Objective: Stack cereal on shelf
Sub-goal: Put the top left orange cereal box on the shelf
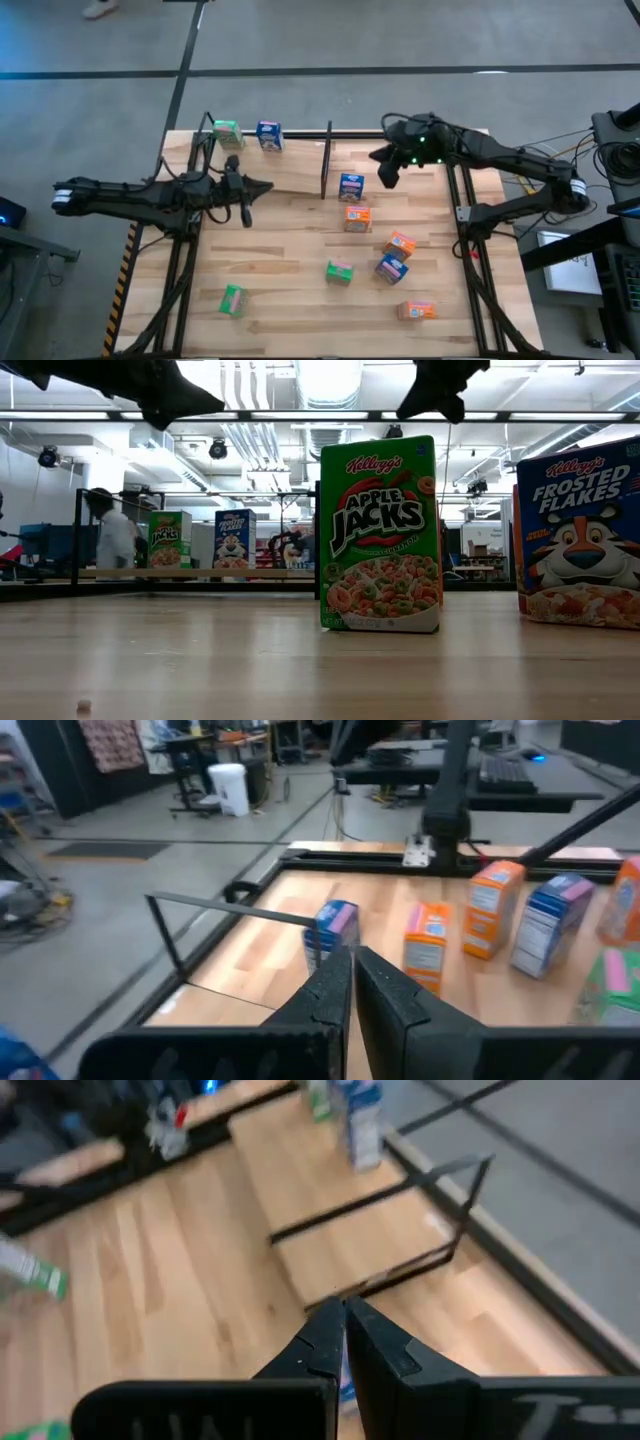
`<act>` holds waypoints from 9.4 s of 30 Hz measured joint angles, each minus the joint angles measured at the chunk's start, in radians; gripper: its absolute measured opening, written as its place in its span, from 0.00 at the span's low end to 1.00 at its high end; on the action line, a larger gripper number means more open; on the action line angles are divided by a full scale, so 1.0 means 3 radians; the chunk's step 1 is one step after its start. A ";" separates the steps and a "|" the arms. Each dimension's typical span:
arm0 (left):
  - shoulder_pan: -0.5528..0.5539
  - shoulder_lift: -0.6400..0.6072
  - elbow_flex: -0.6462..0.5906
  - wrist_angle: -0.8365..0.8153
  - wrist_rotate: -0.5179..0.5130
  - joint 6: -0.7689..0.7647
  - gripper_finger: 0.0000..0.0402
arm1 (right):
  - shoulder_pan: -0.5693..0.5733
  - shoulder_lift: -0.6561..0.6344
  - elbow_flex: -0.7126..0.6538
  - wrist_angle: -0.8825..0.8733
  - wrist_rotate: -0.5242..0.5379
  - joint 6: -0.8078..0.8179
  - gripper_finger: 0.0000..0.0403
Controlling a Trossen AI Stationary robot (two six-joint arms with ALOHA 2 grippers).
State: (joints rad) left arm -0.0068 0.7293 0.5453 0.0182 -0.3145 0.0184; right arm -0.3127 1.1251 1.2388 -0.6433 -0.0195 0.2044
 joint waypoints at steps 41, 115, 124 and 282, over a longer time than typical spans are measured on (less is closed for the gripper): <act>-0.0003 -0.0256 -0.0113 0.0392 0.0061 0.0160 0.00 | 0.0936 0.0830 -0.0025 -0.0379 0.0233 -0.0126 0.17; -0.0003 -0.0321 -0.0053 0.0655 0.0061 0.0783 0.00 | 0.1006 0.1702 0.1327 -0.1249 0.0115 -0.0019 0.44; -0.0003 -0.0505 -0.0053 0.0638 0.0061 0.0784 0.00 | 0.0996 0.1708 0.1852 -0.0939 0.0157 -0.0171 0.44; -0.0001 0.1433 0.0053 0.0657 0.0033 -0.0617 0.00 | 0.1478 -0.0456 -0.2148 0.3386 0.0340 -0.1855 0.16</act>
State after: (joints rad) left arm -0.0072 1.1592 0.5613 0.2154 -0.3046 -0.1668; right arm 0.1307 0.9884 0.5945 0.3725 0.0824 -0.3521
